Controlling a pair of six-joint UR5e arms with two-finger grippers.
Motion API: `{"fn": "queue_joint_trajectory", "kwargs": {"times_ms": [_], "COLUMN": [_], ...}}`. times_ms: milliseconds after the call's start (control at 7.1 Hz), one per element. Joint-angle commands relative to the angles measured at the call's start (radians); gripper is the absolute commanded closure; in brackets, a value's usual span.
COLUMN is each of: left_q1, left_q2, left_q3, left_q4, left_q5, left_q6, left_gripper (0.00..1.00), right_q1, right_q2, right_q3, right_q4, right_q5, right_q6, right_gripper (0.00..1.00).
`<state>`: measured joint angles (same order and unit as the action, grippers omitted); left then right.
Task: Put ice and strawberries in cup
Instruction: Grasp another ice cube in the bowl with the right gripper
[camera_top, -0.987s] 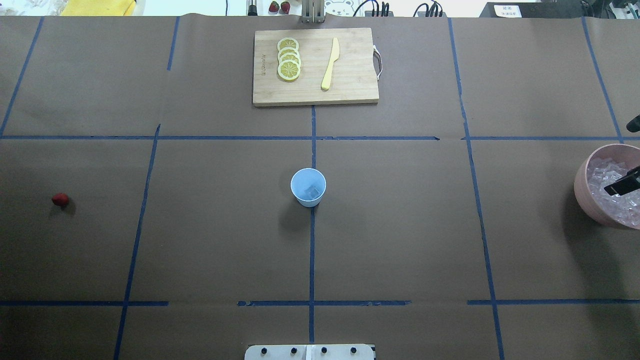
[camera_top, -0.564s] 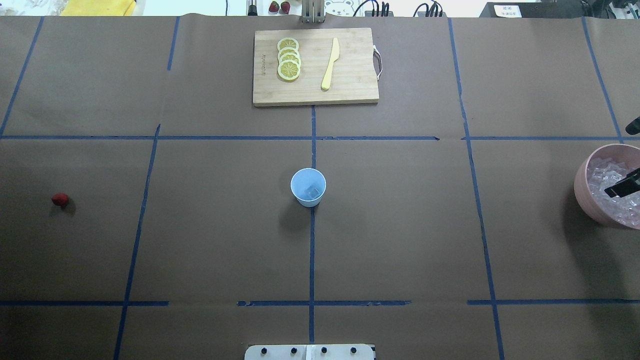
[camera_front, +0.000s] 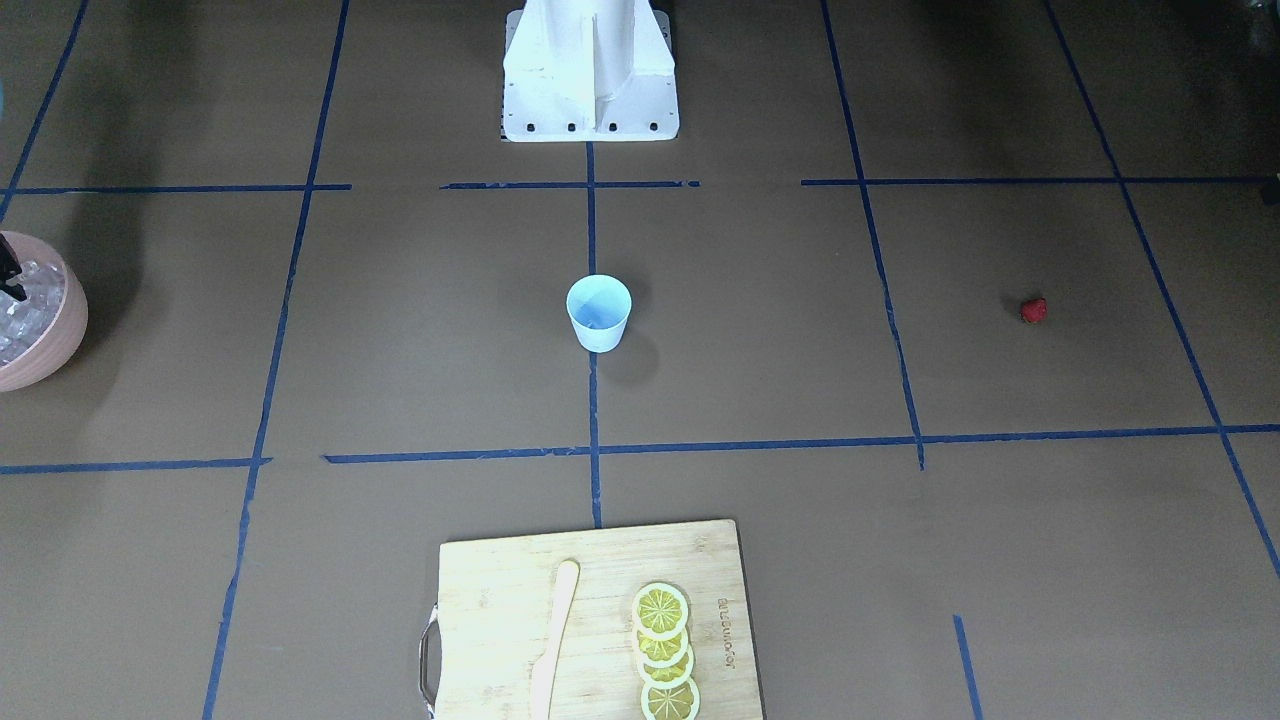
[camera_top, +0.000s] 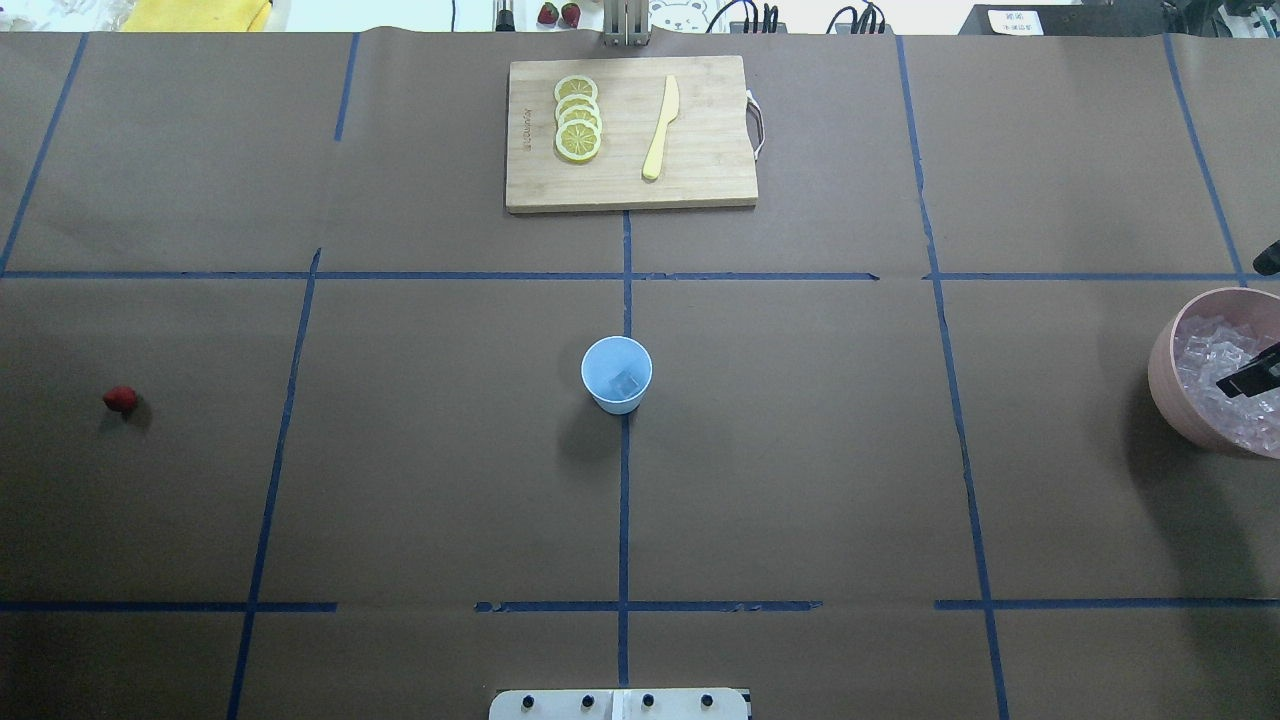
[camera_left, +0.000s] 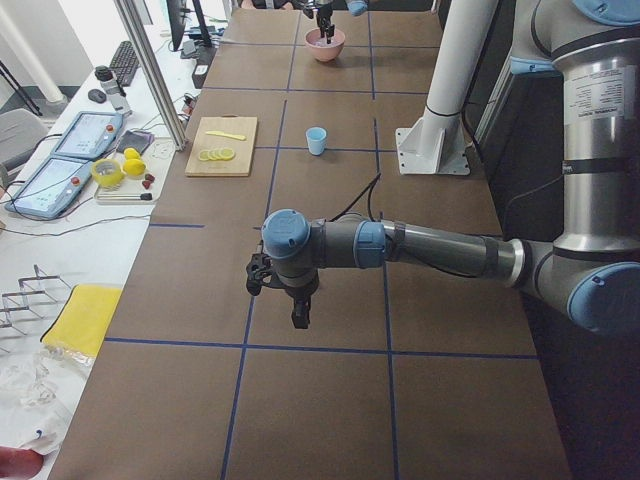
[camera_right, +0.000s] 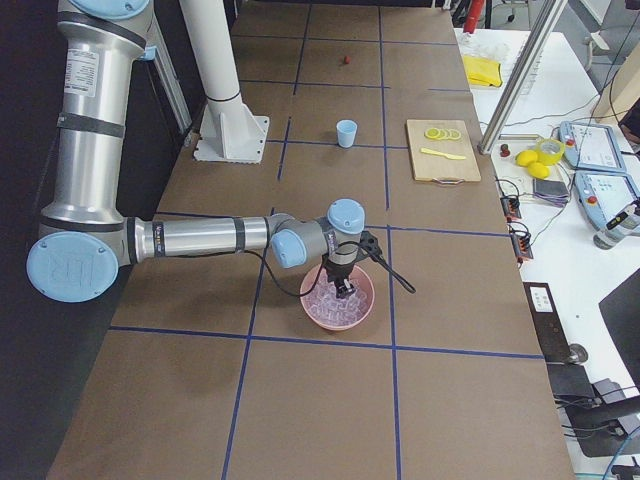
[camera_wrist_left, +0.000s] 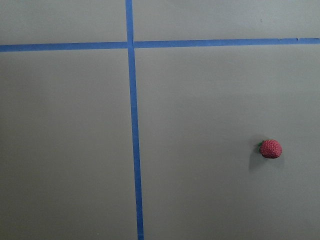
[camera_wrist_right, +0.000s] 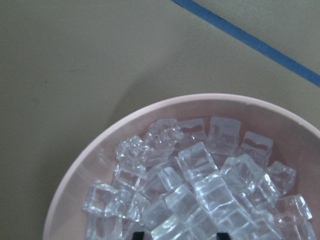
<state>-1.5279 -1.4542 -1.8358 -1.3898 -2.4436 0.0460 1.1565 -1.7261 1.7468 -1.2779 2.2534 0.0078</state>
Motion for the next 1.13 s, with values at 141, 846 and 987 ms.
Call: {"fn": "queue_joint_trajectory", "kwargs": {"times_ms": [141,846,987], "left_q1": [0.0,0.0,0.0], "left_q2": [0.0,0.0,0.0], "left_q3": [-0.002,-0.008,-0.008], "left_q4": [0.0,0.0,0.0], "left_q5": [0.0,-0.002,-0.002], "left_q6": [-0.002,-0.003,-0.003], "left_gripper": [0.0,0.0,0.0], "right_q1": [0.0,0.069,0.063], "right_q2": [0.002,0.08,0.139], "right_q3": [0.008,0.201,0.201], "right_q4": [0.0,-0.153,-0.153], "right_q5": [0.008,0.015,0.012], "right_q6": [-0.005,0.196,0.333], "right_gripper": [0.97,0.95,0.94]}}
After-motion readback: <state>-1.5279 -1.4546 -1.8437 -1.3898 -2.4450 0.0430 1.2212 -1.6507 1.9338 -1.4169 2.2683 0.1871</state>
